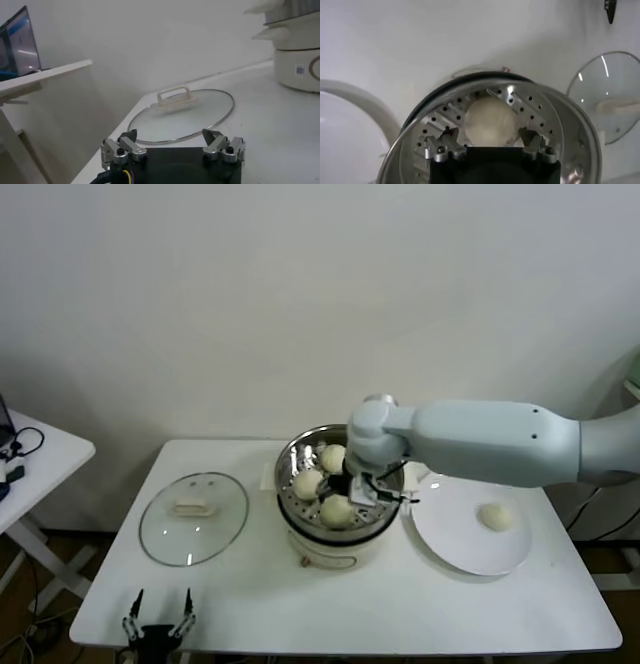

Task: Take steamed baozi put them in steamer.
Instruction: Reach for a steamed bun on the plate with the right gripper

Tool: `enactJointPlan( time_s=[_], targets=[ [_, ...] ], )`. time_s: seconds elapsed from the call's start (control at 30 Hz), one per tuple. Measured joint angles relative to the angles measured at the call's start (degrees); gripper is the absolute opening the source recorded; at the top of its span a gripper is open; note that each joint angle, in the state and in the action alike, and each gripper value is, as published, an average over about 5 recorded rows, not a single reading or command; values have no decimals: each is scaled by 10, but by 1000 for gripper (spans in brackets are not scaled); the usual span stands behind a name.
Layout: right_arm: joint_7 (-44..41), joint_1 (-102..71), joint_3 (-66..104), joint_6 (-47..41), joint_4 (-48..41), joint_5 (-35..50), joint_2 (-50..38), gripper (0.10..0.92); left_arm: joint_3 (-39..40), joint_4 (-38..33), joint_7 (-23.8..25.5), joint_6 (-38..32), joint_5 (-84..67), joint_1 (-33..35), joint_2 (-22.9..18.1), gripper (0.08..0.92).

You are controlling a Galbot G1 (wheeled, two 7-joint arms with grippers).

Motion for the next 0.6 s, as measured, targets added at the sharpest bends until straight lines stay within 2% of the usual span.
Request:
enactJointPlan(
  time_s=[0.4,0.6],
  targets=[
    [-72,141,-109,-12,-108,193,-64,823,4,-22,10,4,-17,5,0,823],
    [-82,137,-135,-46,-148,236,-138,823,9,-23,15,-2,-31,2,7,823]
  ],
)
